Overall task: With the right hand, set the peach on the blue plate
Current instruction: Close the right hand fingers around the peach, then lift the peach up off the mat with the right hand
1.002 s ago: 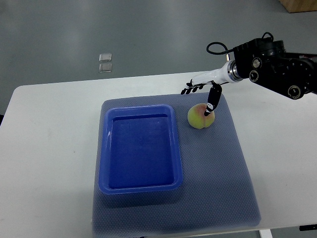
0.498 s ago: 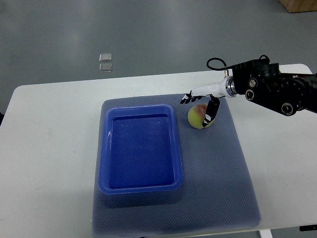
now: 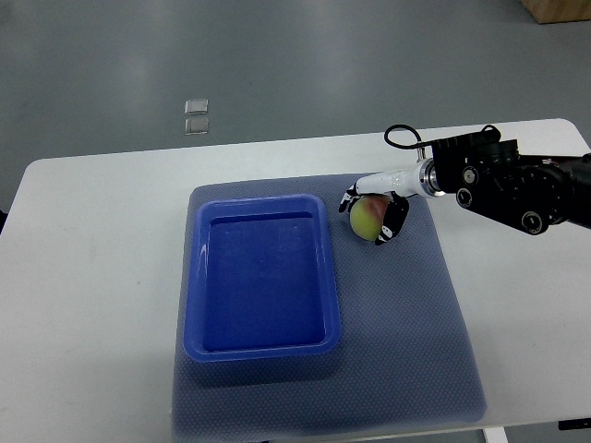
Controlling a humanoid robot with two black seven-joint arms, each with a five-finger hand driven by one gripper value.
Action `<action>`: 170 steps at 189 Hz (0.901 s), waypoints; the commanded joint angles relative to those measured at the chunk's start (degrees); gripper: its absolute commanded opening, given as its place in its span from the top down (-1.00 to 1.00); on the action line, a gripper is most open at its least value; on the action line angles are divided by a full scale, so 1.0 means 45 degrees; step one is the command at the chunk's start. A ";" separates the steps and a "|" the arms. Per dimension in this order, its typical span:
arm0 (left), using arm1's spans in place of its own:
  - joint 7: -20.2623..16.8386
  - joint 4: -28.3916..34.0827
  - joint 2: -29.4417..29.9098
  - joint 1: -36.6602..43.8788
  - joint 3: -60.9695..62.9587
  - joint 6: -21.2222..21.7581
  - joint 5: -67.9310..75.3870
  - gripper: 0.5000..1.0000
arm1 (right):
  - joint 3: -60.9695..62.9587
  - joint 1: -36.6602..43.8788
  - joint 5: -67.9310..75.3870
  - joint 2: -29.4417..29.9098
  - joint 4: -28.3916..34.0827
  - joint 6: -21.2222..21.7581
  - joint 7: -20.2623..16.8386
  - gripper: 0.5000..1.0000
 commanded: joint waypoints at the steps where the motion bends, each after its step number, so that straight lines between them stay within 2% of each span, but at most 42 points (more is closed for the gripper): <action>1: -0.0001 0.0003 0.0000 0.0011 -0.0001 0.0000 0.0000 -1.00 | -0.0045 0.0005 -0.0268 0.0002 -0.0019 -0.0226 0.0049 0.98; 39: -0.0001 0.0022 0.0000 -0.0008 0.0019 0.0000 0.0000 -1.00 | 0.0151 0.0396 -0.0230 -0.0330 0.0079 -0.0051 0.0186 1.00; 40: -0.0001 0.0022 0.0000 -0.0008 0.0019 0.0000 0.0000 -1.00 | 0.0189 0.0976 -0.0017 -0.0620 0.0195 0.0124 0.0283 1.00; 44: -0.0001 0.0022 0.0000 0.0011 0.0019 0.0000 0.0000 -1.00 | 0.0209 0.1235 0.0044 -0.0818 0.0332 0.0261 0.0303 1.00; 53: -0.0001 0.0003 0.0000 -0.0008 0.0019 0.0000 0.0000 -1.00 | 0.0209 0.1664 0.0219 -0.1228 0.0878 0.0632 0.0323 1.00; 63: -0.0001 0.0003 0.0000 -0.0008 0.0019 0.0000 0.0000 -1.00 | 0.0209 0.1665 0.0220 -0.1229 0.0879 0.0633 0.0323 1.00; 64: -0.0001 0.0003 0.0000 -0.0008 0.0019 0.0000 0.0000 -1.00 | 0.0248 0.2439 0.0645 -0.1828 0.1788 0.1155 0.0323 1.00; 76: -0.0001 0.0003 0.0000 -0.0008 0.0019 0.0000 0.0000 -1.00 | 0.0307 0.3558 0.1507 -0.2653 0.2850 0.1824 0.0303 1.00; 86: -0.0001 0.0003 0.0000 -0.0008 0.0019 0.0000 0.0000 -1.00 | 0.0307 0.3560 0.1509 -0.2654 0.2852 0.1824 0.0303 1.00; 87: -0.0001 0.0003 0.0000 -0.0008 0.0019 0.0000 0.0000 -1.00 | 0.0288 0.4391 0.2205 -0.3196 0.3451 0.2385 0.0265 1.00; 89: -0.0001 0.0022 0.0000 0.0011 0.0019 0.0000 0.0000 -1.00 | 0.0287 0.4593 0.2347 -0.3317 0.3554 0.2526 0.0264 1.00; 99: -0.0001 0.0003 0.0000 0.0011 -0.0001 0.0000 0.0000 -1.00 | 0.0287 0.5355 0.2739 -0.3747 0.3945 0.3015 0.0225 1.00; 109: -0.0001 0.0003 0.0000 0.0011 -0.0001 0.0000 0.0000 -1.00 | 0.0287 0.5357 0.2739 -0.3748 0.3946 0.3016 0.0225 1.00; 110: -0.0001 -0.0016 0.0000 -0.0008 -0.0001 0.0000 0.0000 -1.00 | 0.0287 0.5937 0.2913 -0.4174 0.4352 0.3422 0.0225 1.00; 112: -0.0001 -0.0017 0.0000 -0.0008 -0.0001 0.0000 0.0000 -1.00 | 0.0287 0.6039 0.2934 -0.4255 0.4433 0.3503 0.0225 1.00; 136: -0.0001 -0.0056 0.0000 -0.0008 0.0019 0.0000 0.0000 -1.00 | 0.0287 0.6704 0.3091 -0.4608 0.5137 0.3645 0.0186 0.97; 170: -0.0001 -0.0056 0.0000 -0.0008 0.0019 0.0000 0.0000 -1.00 | 0.0287 0.6783 0.3247 -0.4334 0.5176 0.3524 0.0167 0.94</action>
